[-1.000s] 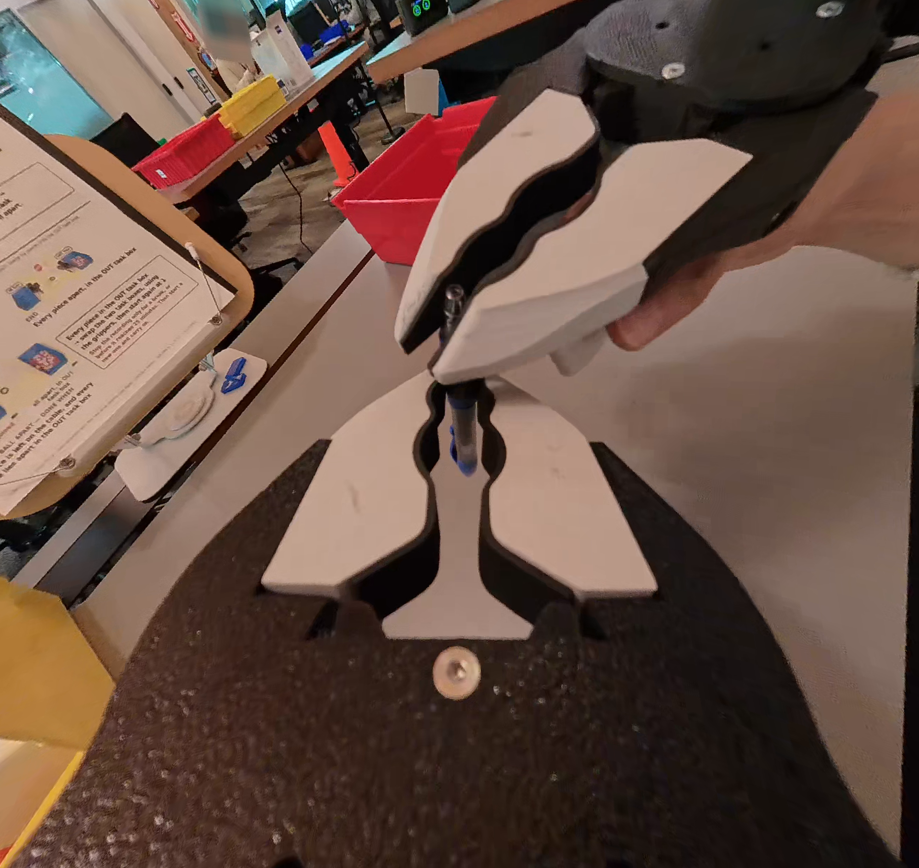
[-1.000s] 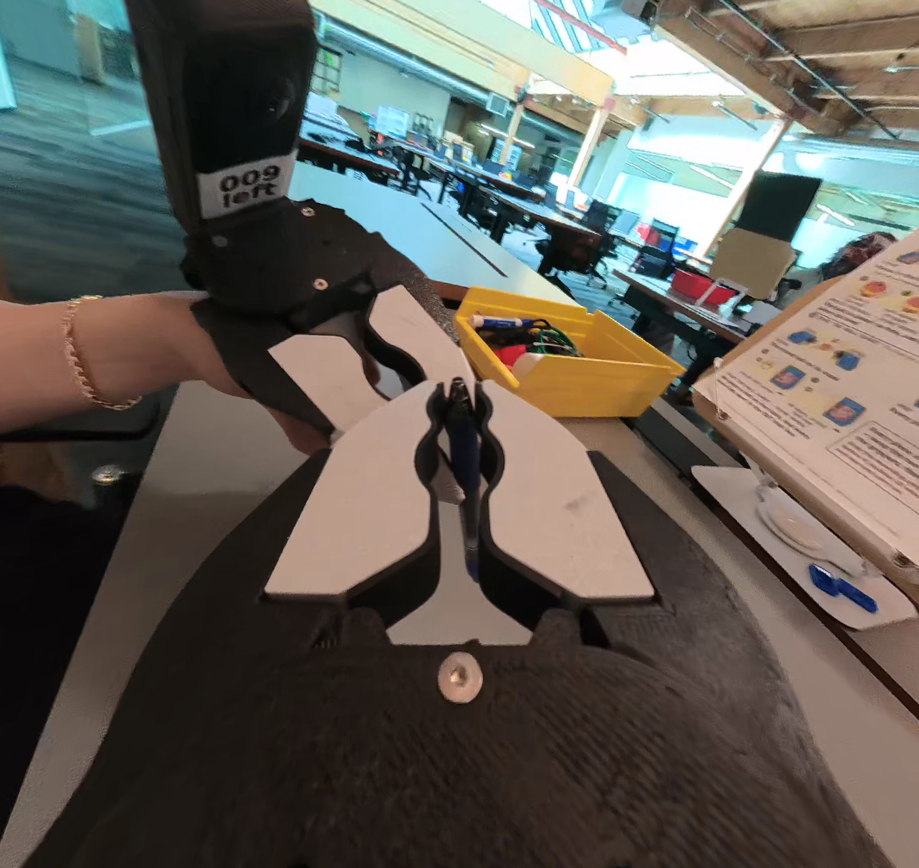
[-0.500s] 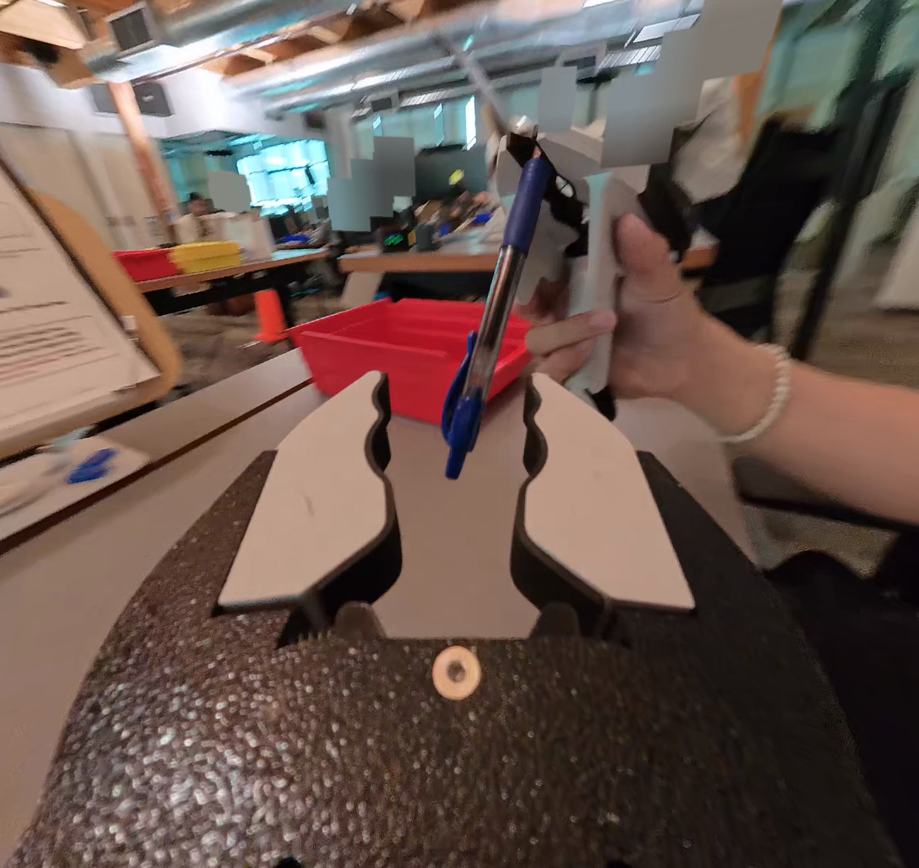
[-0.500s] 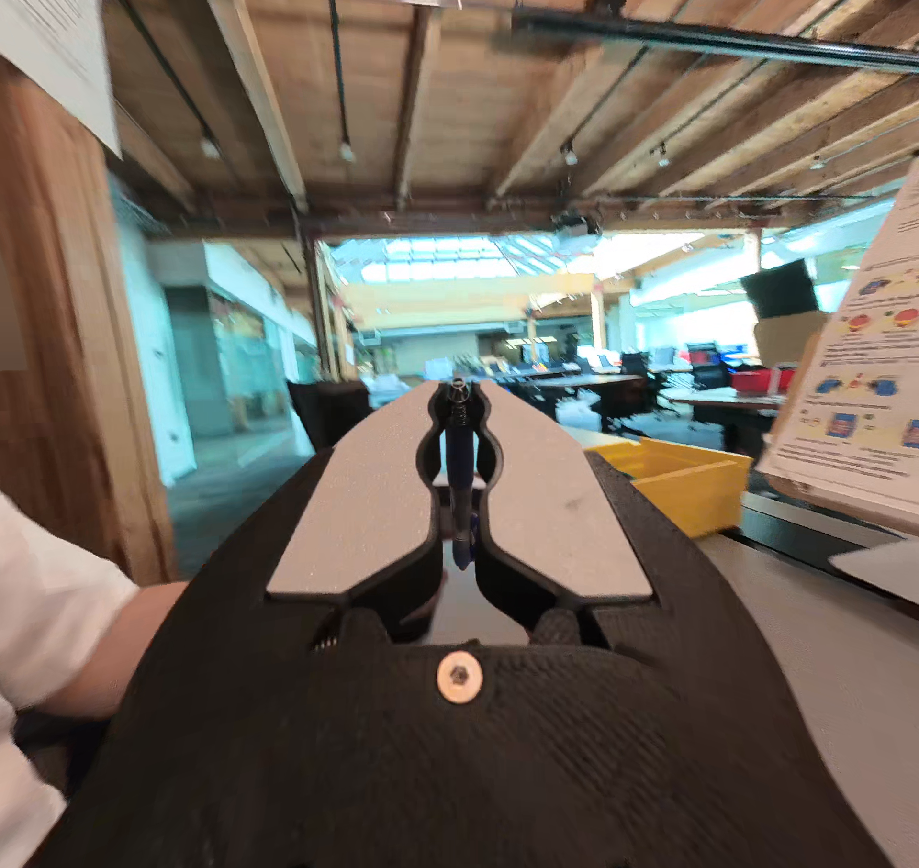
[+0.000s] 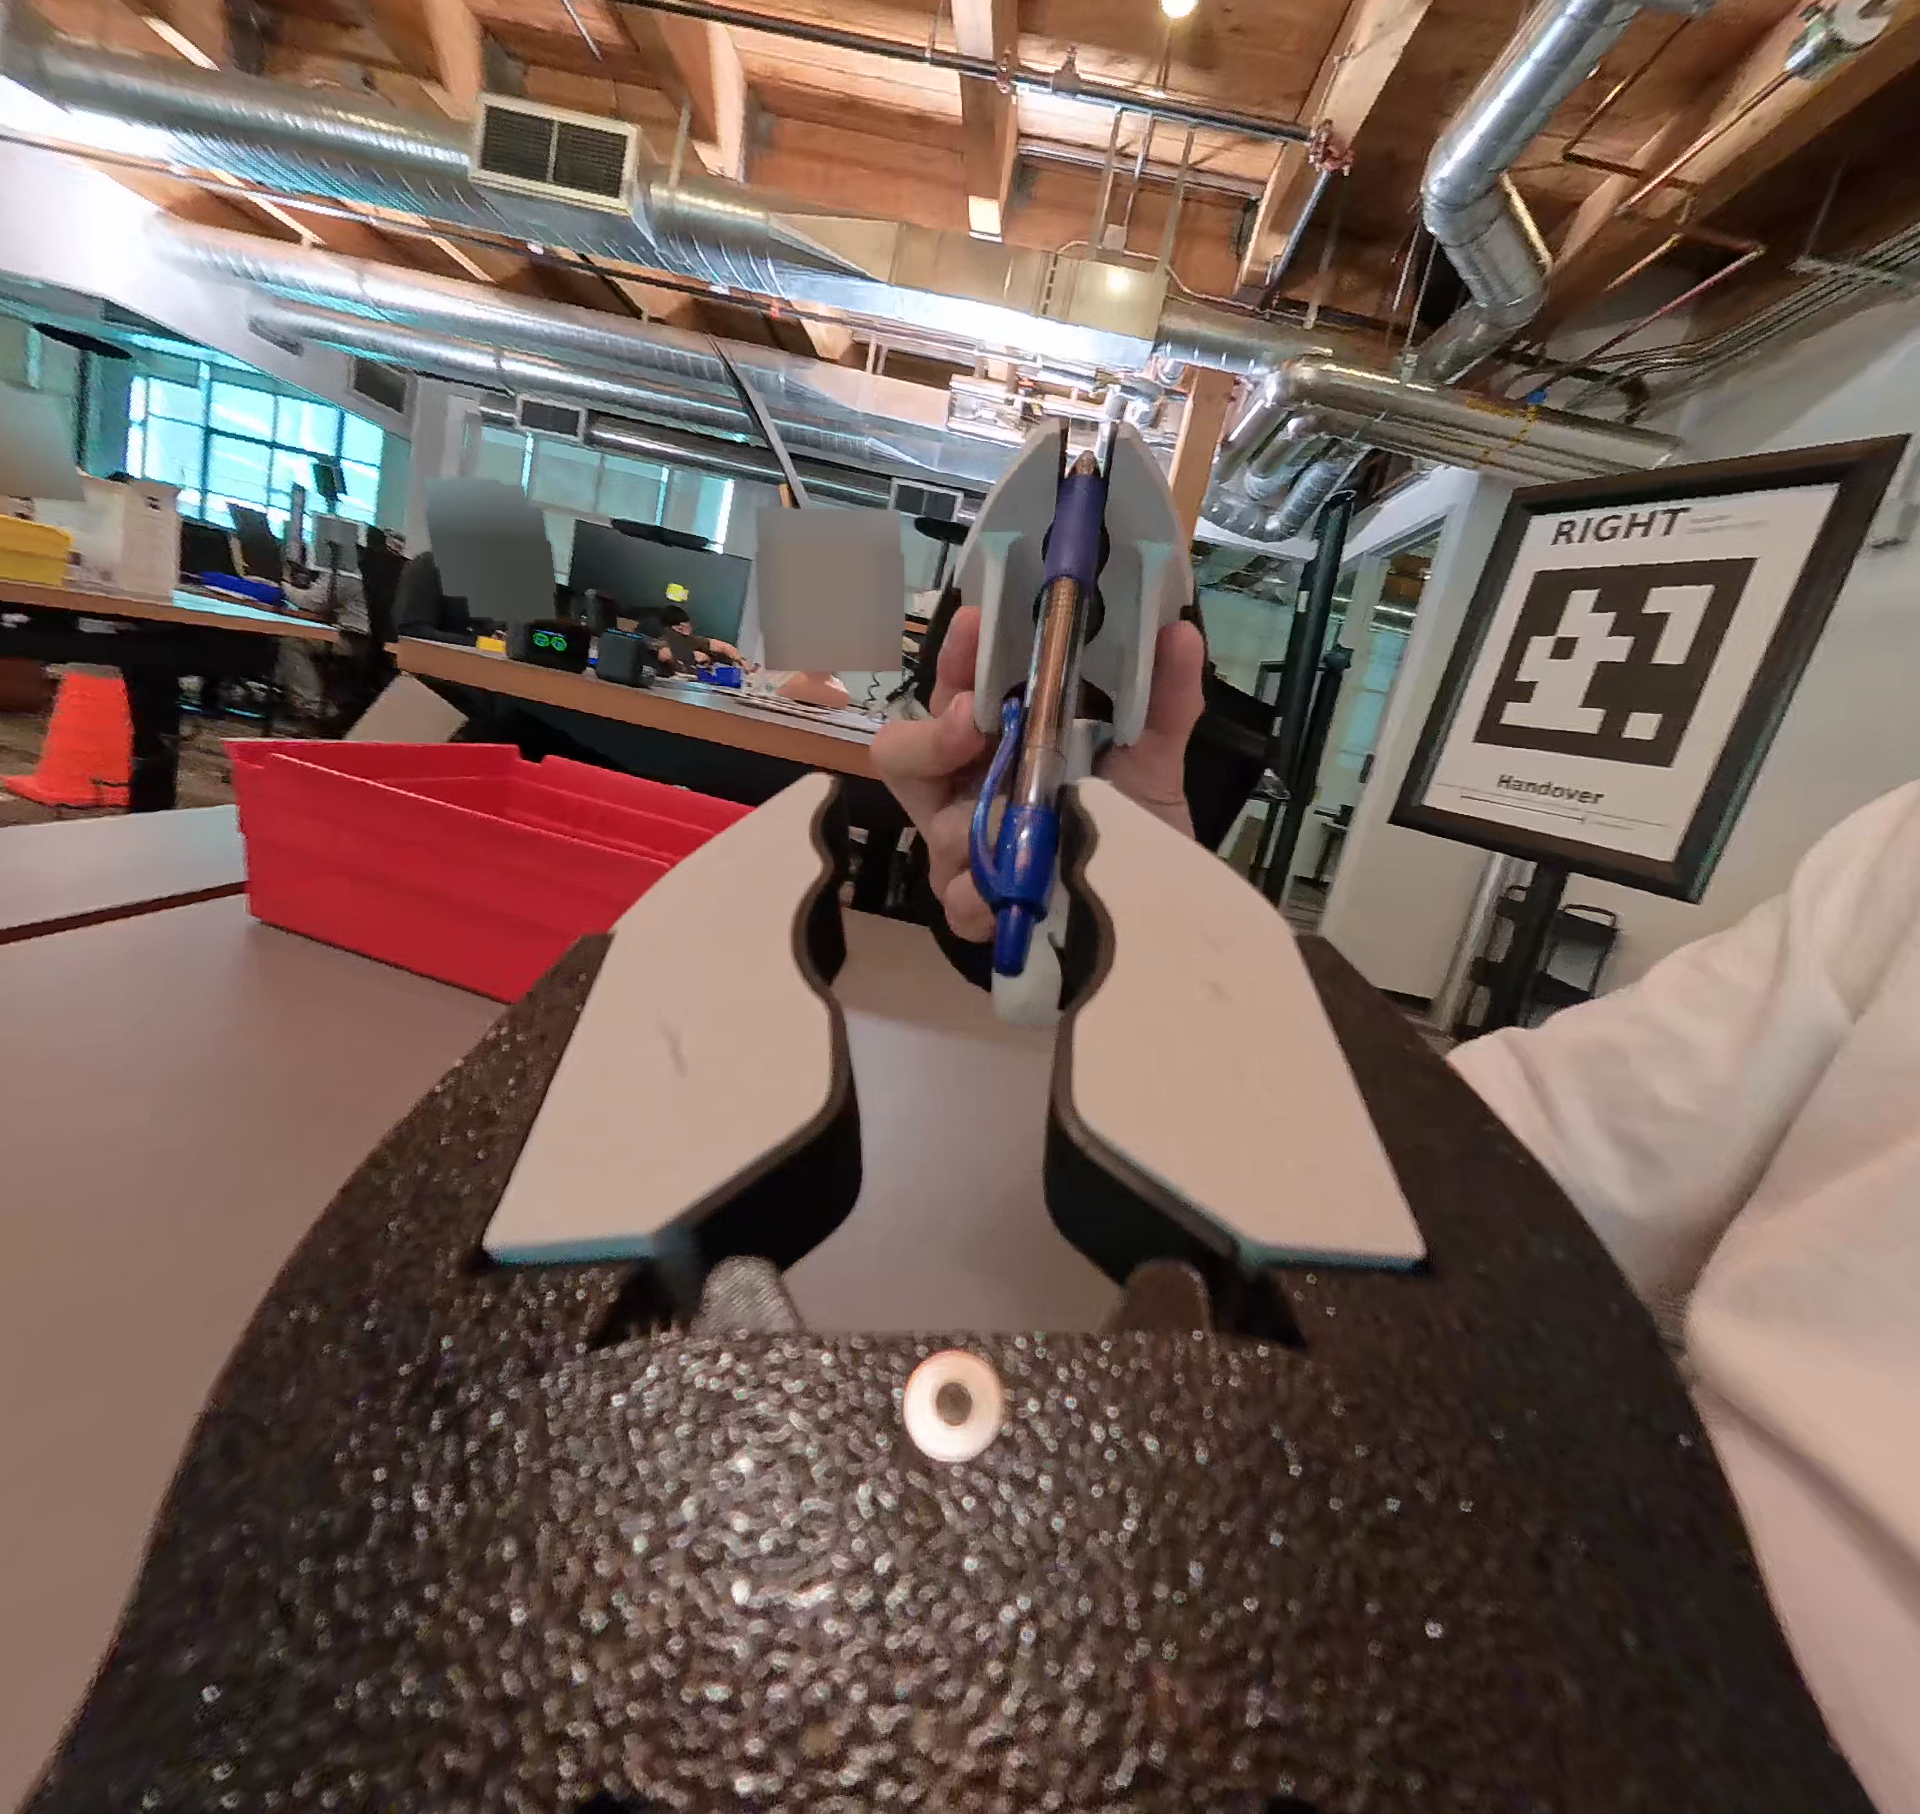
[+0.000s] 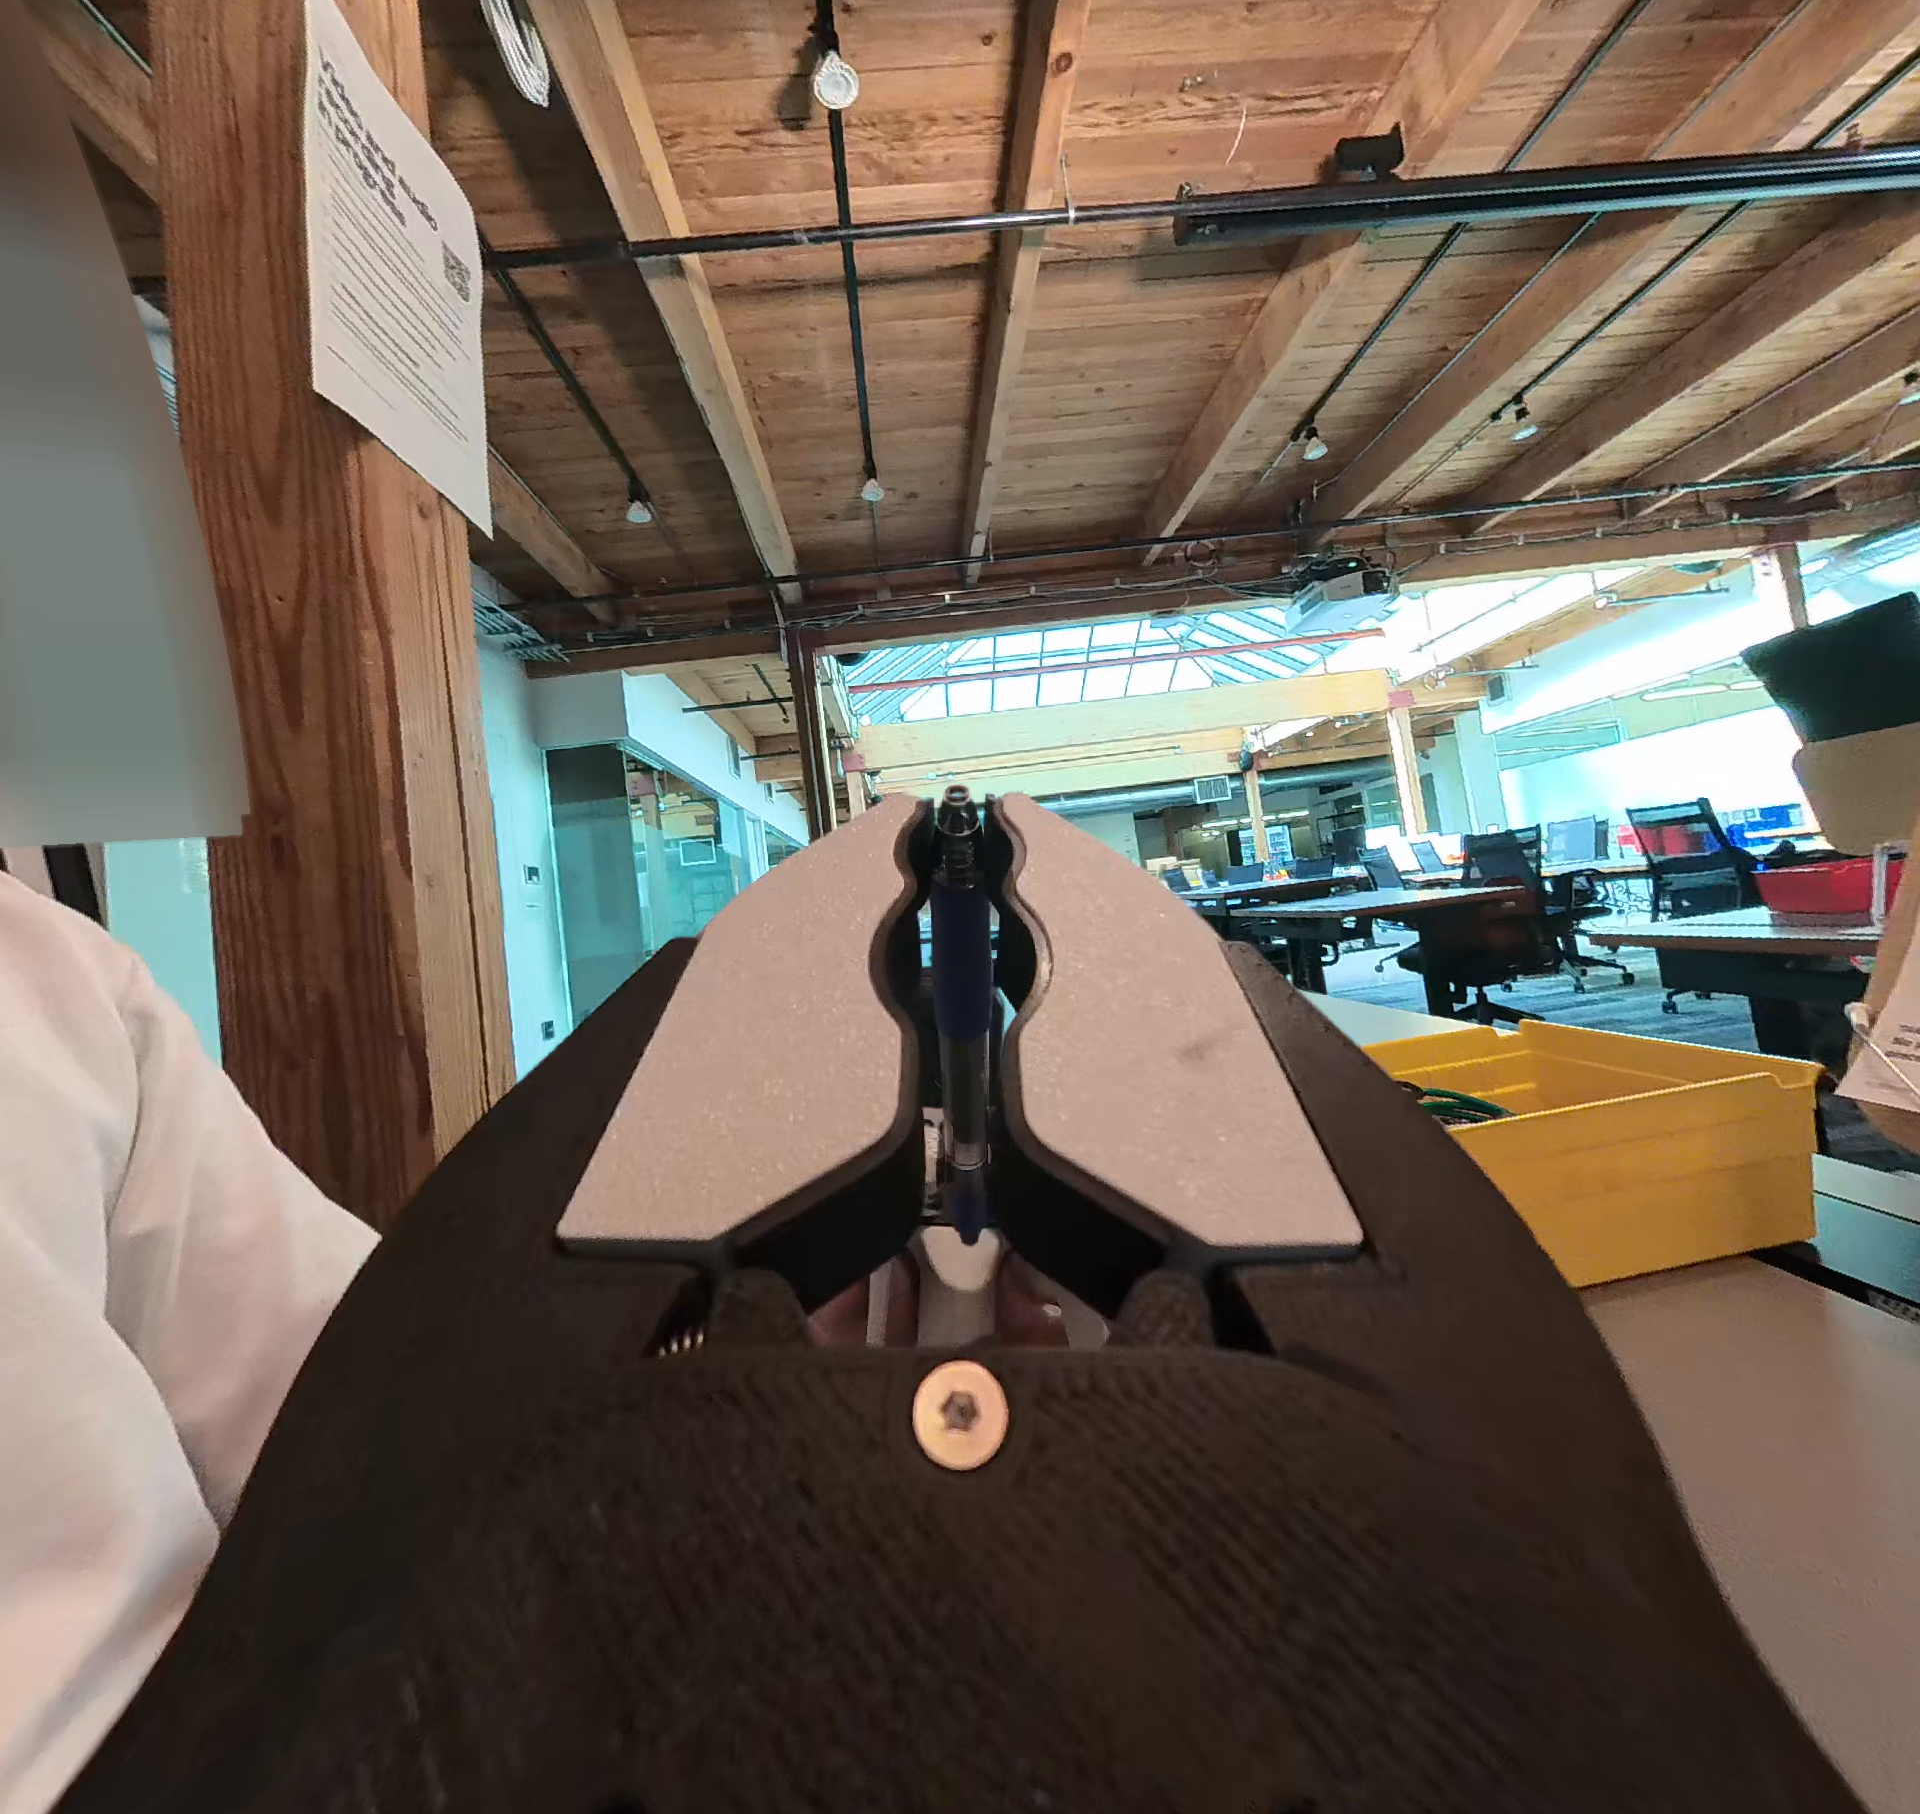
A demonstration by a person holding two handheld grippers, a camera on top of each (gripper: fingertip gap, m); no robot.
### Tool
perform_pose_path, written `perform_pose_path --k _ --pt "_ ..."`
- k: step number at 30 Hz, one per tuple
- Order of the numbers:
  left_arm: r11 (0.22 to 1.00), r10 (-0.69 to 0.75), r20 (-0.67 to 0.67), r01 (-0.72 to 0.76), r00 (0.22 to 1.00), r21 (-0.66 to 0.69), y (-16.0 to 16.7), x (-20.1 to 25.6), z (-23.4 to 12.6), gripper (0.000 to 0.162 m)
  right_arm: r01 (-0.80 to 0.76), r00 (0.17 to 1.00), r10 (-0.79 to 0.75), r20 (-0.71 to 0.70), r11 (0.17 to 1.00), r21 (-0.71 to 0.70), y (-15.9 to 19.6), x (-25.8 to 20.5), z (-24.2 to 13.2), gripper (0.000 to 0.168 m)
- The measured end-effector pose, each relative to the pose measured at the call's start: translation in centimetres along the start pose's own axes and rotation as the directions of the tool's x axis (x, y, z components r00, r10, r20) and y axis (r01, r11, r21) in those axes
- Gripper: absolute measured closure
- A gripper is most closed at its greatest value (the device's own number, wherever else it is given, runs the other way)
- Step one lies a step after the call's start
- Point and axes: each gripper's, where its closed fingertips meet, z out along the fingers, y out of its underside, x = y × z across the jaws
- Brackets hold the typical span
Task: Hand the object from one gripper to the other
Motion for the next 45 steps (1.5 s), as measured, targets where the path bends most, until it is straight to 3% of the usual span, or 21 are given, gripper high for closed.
perform_pose_path --k 2,5,9,12,14,16,20,23,25,27,32,35,39,42,45 --pt "1.000 -0.023 -0.017 0.023 1.000 -0.008 0.3 0.2 0.3 0.126 -0.009 1.000 0.009 0.005 1.000 0.011 0.0 -0.1 0.1 0.159" --pt "0.999 -0.037 -0.066 0.036 0.997 -0.009 0.7 1.0 0.6 0.145 -0.007 1.000 0.007 0.005 1.000 0.010 0.2 -0.1 0.1 0.160" --pt "0.999 0.040 -0.031 -0.039 0.999 0.013 0.2 0.9 0.6 0.146 0.010 1.000 -0.010 -0.011 1.000 -0.002 0.1 0.4 -0.2 0.159" --pt "0.992 0.125 0.027 -0.124 0.992 -0.030 -0.2 0.1 0.1 0.146 0.085 0.994 -0.092 -0.055 0.989 -0.119 0.9 1.5 -1.1 0.159" --pt "0.966 0.231 0.074 -0.220 0.970 -0.134 -0.1 -0.6 -0.4 0.146 0.196 0.973 -0.219 -0.075 0.951 -0.240 1.4 2.1 -1.8 0.151" --pt "0.880 0.405 0.129 -0.347 0.905 -0.324 0.5 -2.0 -1.3 0.146 0.351 0.909 -0.411 -0.070 0.845 -0.404 2.0 2.6 -2.4 0.132" --pt "0.594 0.658 0.102 -0.431 0.746 -0.679 1.8 -4.1 -3.6 0.146 0.584 0.721 -0.661 0.208 0.419 -0.695 6.5 2.3 -4.1 0.127" --pt "0.504 0.679 0.071 -0.394 0.730 -0.769 2.4 -3.9 -4.0 0.146 0.626 0.584 -0.748 0.315 0.168 -0.761 9.3 4.0 -4.4 0.127" --pt "0.463 0.694 0.063 -0.377 0.717 -0.802 2.7 -3.7 -3.9 0.146 0.637 0.524 -0.765 0.375 0.061 -0.768 11.1 4.6 -4.3 0.127" --pt "0.427 0.706 0.049 -0.368 0.707 -0.826 3.1 -3.6 -3.8 0.146 0.650 0.486 -0.773 0.408 0.007 -0.760 12.2 4.8 -4.1 0.131" --pt "0.453 0.685 0.067 -0.352 0.725 -0.819 3.6 -3.5 -3.3 0.146 0.642 0.468 -0.782 0.412 -0.019 -0.766 13.0 5.3 -4.1 0.144" --pt "0.497 0.656 0.089 -0.340 0.749 -0.798 3.4 -3.3 -3.1 0.146 0.641 0.502 -0.757 0.417 0.002 -0.768 13.6 5.2 -4.3 0.158" --pt "0.531 0.635 0.097 -0.341 0.766 -0.776 3.0 -3.0 -2.9 0.146 0.637 0.535 -0.741 0.405 0.040 -0.770 14.3 5.1 -4.1 0.159" --pt "0.555 0.637 0.111 -0.354 0.763 -0.753 2.6 -2.8 -2.5 0.146 0.621 0.585 -0.733 0.348 0.128 -0.773 14.6 5.1 -3.8 0.159" --pt "0.630 0.633 0.131 -0.409 0.763 -0.660 1.2 -2.0 -1.5 0.143 0.587 0.689 -0.682 0.246 0.326 -0.741 13.7 4.4 -3.0 0.159"
